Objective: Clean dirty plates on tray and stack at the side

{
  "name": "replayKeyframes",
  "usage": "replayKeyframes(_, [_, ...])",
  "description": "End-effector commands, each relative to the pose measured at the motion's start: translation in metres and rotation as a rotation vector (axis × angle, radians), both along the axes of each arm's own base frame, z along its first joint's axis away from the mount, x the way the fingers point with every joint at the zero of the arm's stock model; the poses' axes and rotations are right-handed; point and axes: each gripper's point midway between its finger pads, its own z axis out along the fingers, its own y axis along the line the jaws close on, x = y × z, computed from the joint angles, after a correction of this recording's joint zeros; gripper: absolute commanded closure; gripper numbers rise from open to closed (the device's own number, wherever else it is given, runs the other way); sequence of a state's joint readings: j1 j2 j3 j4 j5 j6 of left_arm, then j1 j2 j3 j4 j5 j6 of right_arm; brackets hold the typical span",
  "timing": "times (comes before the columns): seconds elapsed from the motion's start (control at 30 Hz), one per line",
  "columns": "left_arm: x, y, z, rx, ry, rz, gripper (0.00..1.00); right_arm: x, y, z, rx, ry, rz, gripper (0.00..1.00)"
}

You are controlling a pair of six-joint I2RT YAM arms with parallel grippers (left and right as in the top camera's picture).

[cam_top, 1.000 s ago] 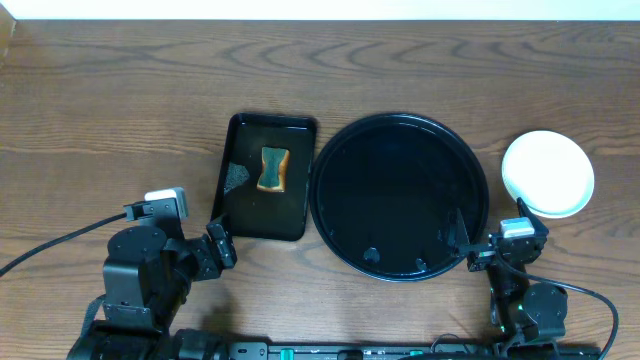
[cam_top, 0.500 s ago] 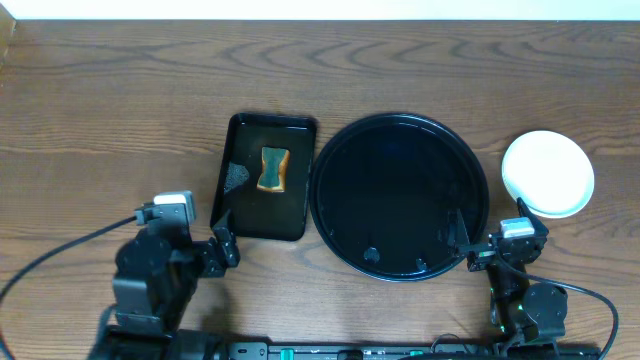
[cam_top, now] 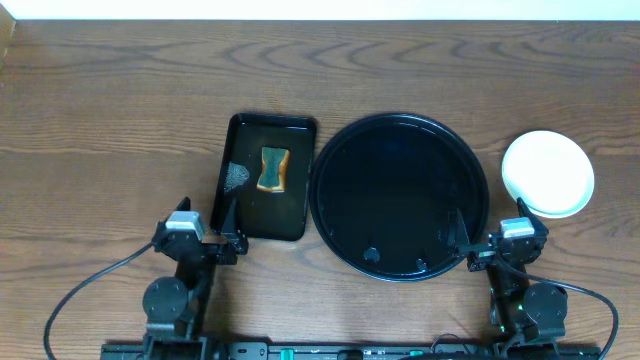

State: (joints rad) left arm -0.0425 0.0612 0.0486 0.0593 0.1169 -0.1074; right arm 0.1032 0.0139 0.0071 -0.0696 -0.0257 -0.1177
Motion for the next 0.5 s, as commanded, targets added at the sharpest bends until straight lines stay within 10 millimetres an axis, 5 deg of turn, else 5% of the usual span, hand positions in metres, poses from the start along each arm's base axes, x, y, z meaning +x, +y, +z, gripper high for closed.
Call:
replayKeyframes(0.0, [0.000, 0.011, 0.001, 0.024, -0.058, 0.055, 0.12, 0.000, 0.002, -0.001, -0.011, 0.000, 0.010, 0.01])
replayKeyframes(0.3, [-0.003, 0.021, -0.041, 0.063, 0.114, 0.105, 0.12, 0.000, 0.002, -0.001, -0.011, 0.000, 0.010, 0.01])
replayKeyframes(0.47, [-0.003, 0.021, -0.041, 0.062, 0.114, 0.105, 0.12, 0.000, 0.002, -0.001, -0.011, 0.000, 0.010, 0.01])
